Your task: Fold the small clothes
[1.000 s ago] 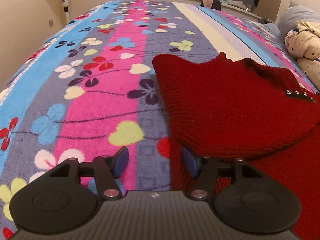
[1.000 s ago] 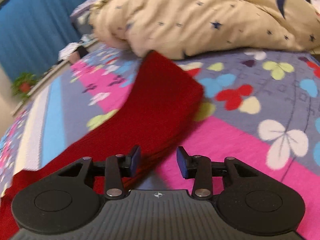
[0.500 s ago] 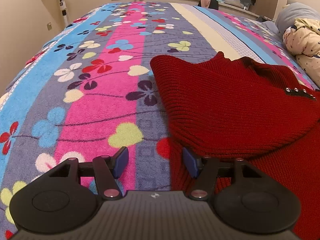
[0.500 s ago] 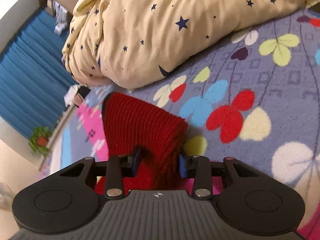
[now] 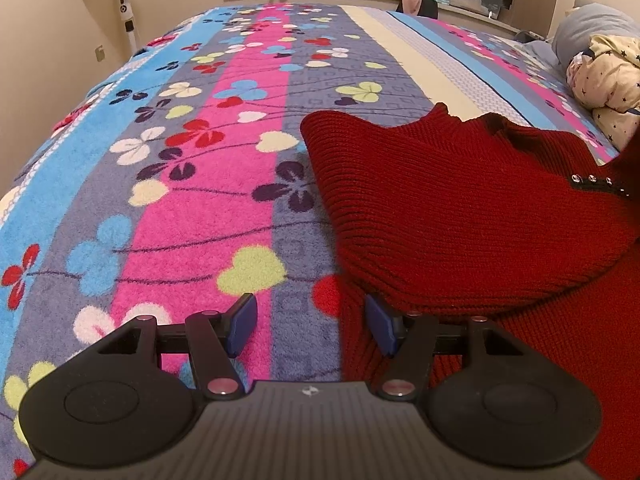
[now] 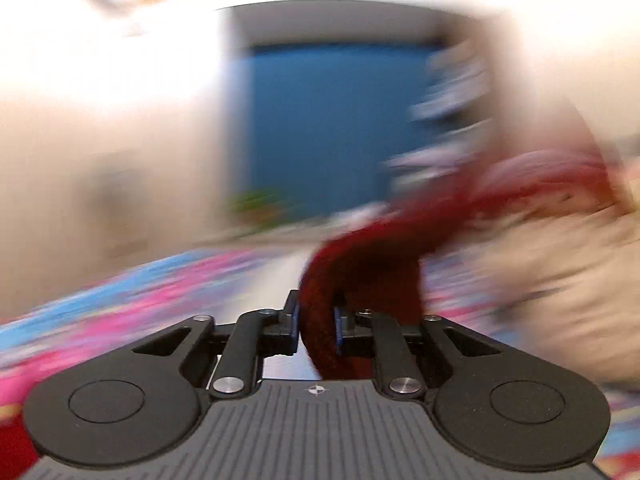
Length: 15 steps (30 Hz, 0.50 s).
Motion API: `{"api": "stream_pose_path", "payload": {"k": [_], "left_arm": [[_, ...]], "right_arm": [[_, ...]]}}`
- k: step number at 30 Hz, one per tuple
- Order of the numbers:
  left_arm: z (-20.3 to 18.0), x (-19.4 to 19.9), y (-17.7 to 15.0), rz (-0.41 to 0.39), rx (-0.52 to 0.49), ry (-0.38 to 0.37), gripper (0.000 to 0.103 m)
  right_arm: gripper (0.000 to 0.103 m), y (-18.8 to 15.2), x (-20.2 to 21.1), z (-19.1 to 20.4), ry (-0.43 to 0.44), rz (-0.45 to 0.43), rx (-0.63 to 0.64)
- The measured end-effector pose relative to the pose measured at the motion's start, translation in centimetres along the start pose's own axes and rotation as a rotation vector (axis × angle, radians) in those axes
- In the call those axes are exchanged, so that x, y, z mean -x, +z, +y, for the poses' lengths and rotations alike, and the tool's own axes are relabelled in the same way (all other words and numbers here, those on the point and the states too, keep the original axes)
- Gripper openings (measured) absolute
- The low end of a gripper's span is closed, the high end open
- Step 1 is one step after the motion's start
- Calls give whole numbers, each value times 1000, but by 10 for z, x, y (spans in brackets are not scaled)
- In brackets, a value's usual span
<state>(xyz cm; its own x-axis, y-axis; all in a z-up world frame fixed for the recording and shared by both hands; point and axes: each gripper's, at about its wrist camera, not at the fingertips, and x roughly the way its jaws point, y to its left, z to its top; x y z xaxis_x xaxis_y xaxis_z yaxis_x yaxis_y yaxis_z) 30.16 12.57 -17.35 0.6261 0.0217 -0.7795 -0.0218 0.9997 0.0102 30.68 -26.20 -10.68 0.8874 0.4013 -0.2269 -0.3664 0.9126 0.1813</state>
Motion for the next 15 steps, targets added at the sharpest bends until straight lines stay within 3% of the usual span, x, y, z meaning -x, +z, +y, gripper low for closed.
{"api": "stream_pose_path", "payload": {"k": [1,3,6,10,15], "left_arm": [[1,0,0,3,4,-2,67],[3,1,0,10,14,-10,67],[8,2,0,19,31,-25,67],[10,5,2,35,50,-28,67],[8,16,3,3,55,-21,67]], "right_arm": [[20,-15,-12,18,87,90,-37],[22,-40,-30,42,170,268,-70],[24,-58,-27,50,164,409,-125],[28,-42,9,26,134,461,-211],[38,-23,77,-3,-44,431,-203]]}}
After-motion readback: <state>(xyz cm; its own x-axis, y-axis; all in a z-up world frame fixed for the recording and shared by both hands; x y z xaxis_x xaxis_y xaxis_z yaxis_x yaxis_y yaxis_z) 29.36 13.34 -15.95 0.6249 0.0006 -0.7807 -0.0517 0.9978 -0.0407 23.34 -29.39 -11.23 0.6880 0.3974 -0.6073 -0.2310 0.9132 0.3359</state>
